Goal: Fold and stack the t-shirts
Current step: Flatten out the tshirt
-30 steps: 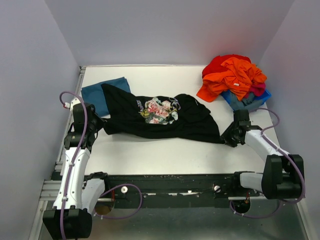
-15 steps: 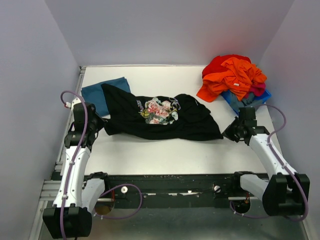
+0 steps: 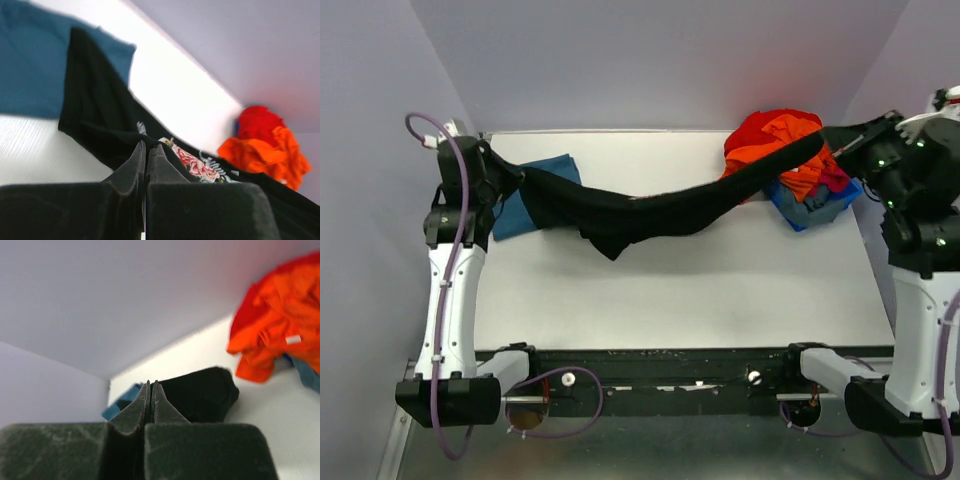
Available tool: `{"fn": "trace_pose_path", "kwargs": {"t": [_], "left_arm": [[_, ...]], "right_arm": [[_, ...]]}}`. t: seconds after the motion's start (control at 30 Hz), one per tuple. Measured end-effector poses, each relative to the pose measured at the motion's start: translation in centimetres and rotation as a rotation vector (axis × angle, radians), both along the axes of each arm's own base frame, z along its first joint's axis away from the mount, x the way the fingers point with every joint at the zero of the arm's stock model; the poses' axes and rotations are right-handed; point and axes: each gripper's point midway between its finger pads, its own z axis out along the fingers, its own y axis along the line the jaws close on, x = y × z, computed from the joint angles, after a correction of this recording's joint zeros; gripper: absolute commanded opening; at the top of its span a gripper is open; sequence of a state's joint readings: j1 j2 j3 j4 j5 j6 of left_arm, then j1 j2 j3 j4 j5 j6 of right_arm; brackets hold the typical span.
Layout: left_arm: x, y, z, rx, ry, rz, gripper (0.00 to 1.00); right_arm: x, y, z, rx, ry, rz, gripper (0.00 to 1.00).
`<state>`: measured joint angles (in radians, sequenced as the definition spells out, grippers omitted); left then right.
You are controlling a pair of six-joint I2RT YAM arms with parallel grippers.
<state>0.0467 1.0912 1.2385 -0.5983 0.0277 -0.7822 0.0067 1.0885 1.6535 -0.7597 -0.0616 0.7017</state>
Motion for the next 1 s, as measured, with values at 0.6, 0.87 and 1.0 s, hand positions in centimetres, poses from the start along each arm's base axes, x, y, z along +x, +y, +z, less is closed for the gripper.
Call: {"fn": "trace_pose_path", "kwargs": {"t": [0.6,0.87,1.0], "left_arm": [[-7.6,0.3,28.0,0.072,-0.568,0.023,0.00],[7.0,0.9,16.1,0.016,-0.245,0.032,0.00],[12.7,1.1,10.2,0.000,-0.089,0.040,0.00]], "right_arm": [[-24.6,-3.0,25.0,-0.107,-0.882,-0.171,0.01],[-3.2,-1.8,18.3,-0.090,-0.515,-0.092,0.01],[10.9,-0.8,10.0,-0.063,-0.231,-0.014,0.01]]}}
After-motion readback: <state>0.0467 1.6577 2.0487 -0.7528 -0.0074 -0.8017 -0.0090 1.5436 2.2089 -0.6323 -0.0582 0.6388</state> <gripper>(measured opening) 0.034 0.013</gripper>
